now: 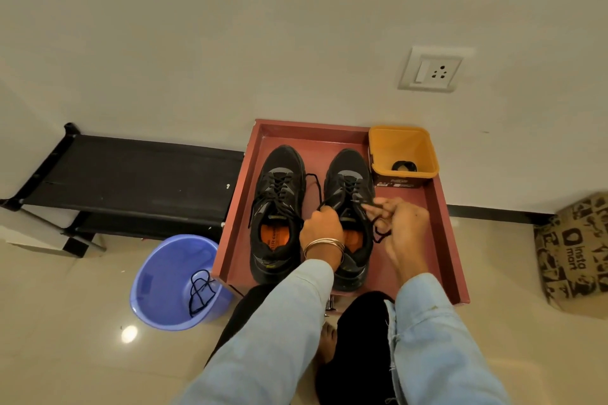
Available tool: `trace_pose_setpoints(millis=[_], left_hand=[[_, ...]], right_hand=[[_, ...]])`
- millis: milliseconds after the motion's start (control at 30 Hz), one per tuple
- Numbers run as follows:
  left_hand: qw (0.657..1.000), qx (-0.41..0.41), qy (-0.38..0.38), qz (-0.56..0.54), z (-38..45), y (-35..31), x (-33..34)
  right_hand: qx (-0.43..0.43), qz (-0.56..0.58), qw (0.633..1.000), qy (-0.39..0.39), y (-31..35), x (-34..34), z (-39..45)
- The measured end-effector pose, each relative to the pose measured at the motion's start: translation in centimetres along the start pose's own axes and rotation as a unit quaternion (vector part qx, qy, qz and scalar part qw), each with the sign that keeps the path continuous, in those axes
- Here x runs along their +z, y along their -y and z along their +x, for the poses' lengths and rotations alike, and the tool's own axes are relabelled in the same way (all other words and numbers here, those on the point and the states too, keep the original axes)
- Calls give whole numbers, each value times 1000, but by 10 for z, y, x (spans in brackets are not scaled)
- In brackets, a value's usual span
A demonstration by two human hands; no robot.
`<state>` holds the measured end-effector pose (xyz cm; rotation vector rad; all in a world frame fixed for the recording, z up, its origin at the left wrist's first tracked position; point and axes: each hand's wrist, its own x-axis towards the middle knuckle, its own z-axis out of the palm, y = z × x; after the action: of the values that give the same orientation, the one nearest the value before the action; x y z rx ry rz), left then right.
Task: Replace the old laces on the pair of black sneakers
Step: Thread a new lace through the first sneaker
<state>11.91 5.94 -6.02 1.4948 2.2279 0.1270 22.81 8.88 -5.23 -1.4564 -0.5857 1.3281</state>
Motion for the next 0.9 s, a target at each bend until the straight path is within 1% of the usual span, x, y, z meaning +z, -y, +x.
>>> trace_pose_setpoints(millis=[33,67,100,133,167,233,267,333,367,400,433,467,500,533,567,600,633,667,700,767,900], left_hand=[[1000,-2,1,-2,1,0,-1],[1000,-3,1,-1,0,1,-2],[1000,-4,1,2,0,1,-2],[1000,-3,0,3,-1,1,-3],[1000,-4,0,3,-1,0,-2],[1000,-6,7,0,-2,0,-2],[1000,-8,11,-6,-1,0,-2],[999,-10,26,-20,1,1,-4],[999,-11,35,-24,1,2,-6],[999,-11,36,-22,0,2,-9],[1000,-9,24,-13,-1,2,-12],[1000,-3,-1,-1,-3,1,-17],[999,9,-32,9,-3,-1,-22],[997,33,-65,15,-2,-4,-27],[993,72,-89,18,2,-7,-30],[987,122,-98,22,8,-10,-31],[980,173,-94,34,16,-12,-31],[973,211,-80,55,23,-15,-30],[967,231,-68,78,29,-17,-28],[962,237,-58,123,36,-18,-23],[949,244,-92,176,37,-21,-8]], right_hand=[[37,59,998,-7,2,-4,3],[45,53,997,-16,4,-9,7],[31,-4,999,-28,3,-14,11],[8,-86,995,-42,1,-20,15],[-14,-176,983,-56,-1,-25,19],[-39,-333,939,-73,0,-34,20],[-58,-410,906,-83,0,-36,19],[-102,-556,816,-118,2,-35,12],[-131,-594,782,-134,5,-31,6],[-166,-607,766,-130,7,-26,1],[-201,-607,763,-94,8,-20,-3],[-221,-598,770,-38,7,-13,-5],[-221,-589,777,20,4,-6,-5],[-205,-593,776,67,-1,0,-6],[-190,-612,762,95,-6,6,-7],[-176,-637,744,103,-11,10,-8],[-167,-652,734,94,-16,12,-9],[-156,-659,732,80,-17,13,-11],[-150,-662,731,68,-18,12,-11],[-151,-668,727,58,-21,11,-8],[-156,-658,733,75,-22,9,0]])
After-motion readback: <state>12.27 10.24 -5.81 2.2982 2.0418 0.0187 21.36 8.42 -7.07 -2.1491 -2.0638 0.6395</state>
